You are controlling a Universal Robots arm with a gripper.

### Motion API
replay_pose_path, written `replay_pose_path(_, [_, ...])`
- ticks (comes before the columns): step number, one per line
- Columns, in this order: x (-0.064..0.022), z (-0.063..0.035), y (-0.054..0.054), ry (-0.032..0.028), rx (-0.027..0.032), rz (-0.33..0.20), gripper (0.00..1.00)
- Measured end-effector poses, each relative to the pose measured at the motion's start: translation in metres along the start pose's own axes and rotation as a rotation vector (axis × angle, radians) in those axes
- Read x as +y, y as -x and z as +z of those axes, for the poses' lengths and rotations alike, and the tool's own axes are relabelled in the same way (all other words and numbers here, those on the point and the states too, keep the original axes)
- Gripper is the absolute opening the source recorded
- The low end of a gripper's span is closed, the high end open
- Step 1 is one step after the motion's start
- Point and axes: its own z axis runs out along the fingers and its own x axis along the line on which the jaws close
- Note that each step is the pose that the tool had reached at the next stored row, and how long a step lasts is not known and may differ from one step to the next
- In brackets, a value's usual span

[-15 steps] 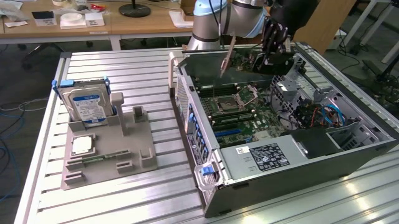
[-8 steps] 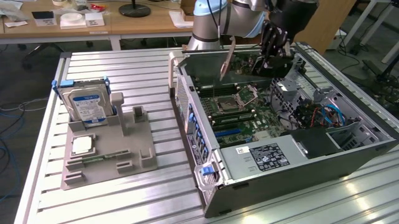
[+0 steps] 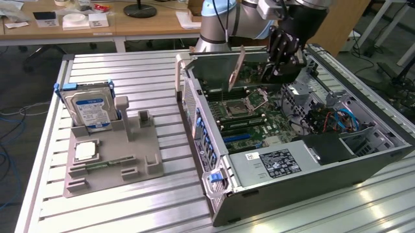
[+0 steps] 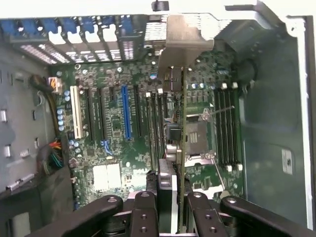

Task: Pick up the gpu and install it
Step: 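Insert the gpu into the slot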

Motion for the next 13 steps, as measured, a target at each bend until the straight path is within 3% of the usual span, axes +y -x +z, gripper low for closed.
replay_pose_path(3, [-0.0001,0.0031,-0.0003,0.0044,0.0022,-0.043,0.28])
replay_pose_path(4, [-0.0002,0.0034,-0.0003,0.0030,0.0044,-0.050,0.28])
replay_pose_path(6, [-0.0003,0.0036,-0.0004,-0.0165,0.0131,-0.056,0.28])
replay_pose_path(7, [-0.0002,0.0037,-0.0004,-0.0267,0.0217,-0.056,0.28])
replay_pose_path(8, [-0.0002,0.0037,-0.0004,-0.0332,0.0381,-0.057,0.28])
replay_pose_path(9, [0.0000,0.0037,-0.0003,-0.0364,0.0555,-0.057,0.28])
replay_pose_path(10, [0.0002,0.0042,-0.0001,-0.0381,0.0690,-0.056,0.28])
replay_pose_path(11, [0.0002,0.0059,0.0000,-0.0386,0.0737,-0.056,0.28])
replay_pose_path(13, [0.0003,0.0095,-0.0004,-0.0387,0.0731,-0.057,0.28])
